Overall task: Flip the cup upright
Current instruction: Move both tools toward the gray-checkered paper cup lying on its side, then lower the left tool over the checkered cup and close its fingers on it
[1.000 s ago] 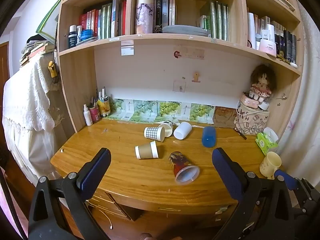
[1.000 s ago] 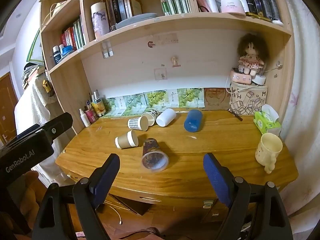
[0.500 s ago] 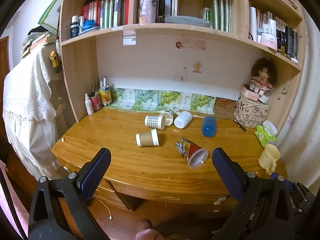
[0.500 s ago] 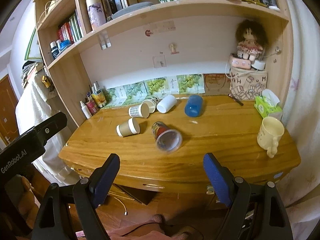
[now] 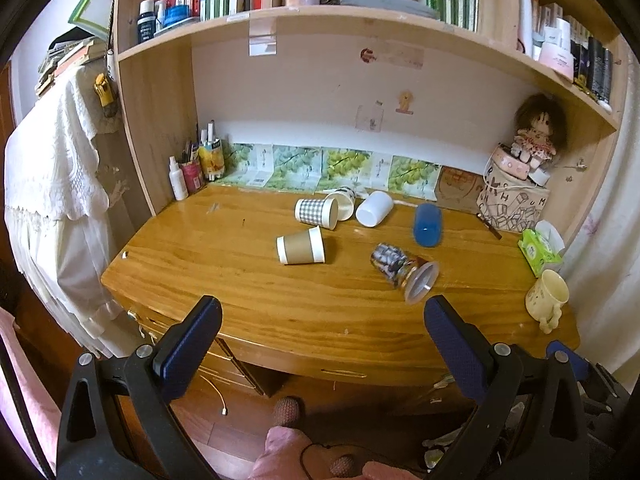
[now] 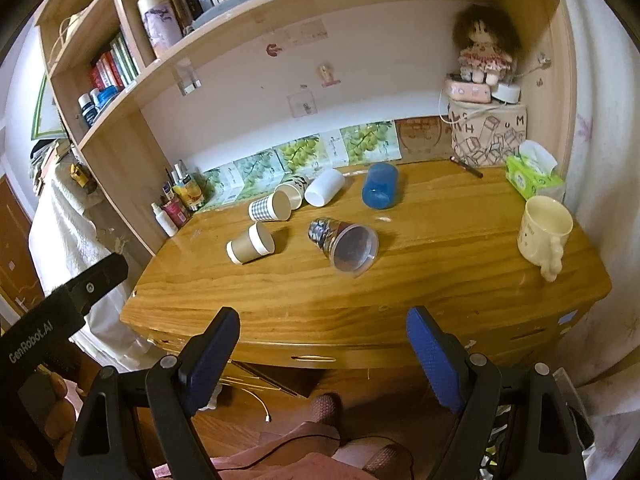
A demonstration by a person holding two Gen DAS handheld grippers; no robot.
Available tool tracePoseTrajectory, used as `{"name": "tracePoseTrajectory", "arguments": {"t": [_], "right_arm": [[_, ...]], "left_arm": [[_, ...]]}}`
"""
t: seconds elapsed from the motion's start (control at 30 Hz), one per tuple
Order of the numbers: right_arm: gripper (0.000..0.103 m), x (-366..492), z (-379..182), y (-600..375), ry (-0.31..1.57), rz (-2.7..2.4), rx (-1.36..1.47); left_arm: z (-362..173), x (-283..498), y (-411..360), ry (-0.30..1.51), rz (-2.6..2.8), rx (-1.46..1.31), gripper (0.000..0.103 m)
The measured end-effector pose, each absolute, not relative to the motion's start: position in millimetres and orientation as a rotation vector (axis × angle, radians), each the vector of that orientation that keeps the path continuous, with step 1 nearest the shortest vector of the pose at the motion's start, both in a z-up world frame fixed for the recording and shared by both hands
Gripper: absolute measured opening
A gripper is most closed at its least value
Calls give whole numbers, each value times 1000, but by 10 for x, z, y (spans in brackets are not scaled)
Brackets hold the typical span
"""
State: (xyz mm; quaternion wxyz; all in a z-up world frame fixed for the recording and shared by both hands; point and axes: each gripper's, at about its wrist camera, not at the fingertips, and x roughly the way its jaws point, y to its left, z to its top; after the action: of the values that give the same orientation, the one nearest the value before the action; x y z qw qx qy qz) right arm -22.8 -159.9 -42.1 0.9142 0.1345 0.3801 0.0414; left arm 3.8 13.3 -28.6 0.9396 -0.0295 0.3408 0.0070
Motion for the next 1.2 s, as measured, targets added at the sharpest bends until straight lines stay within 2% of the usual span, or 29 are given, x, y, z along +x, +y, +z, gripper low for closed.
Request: {"name": "tracePoseTrajectory", "arguments": {"t": [0.63, 1.07, 1.2], "right_arm": [[86, 607, -768, -1211, 943, 131, 406], [86, 1419, -1082, -1026, 1030, 70, 575], [86, 1626, -1207, -966, 1077, 54, 637]], "left_arm": [[-532, 976, 498, 877, -60, -29, 101], [-681, 2034, 885, 978, -121, -7, 101], [-820, 2444, 951, 1086, -210, 4, 101]]}}
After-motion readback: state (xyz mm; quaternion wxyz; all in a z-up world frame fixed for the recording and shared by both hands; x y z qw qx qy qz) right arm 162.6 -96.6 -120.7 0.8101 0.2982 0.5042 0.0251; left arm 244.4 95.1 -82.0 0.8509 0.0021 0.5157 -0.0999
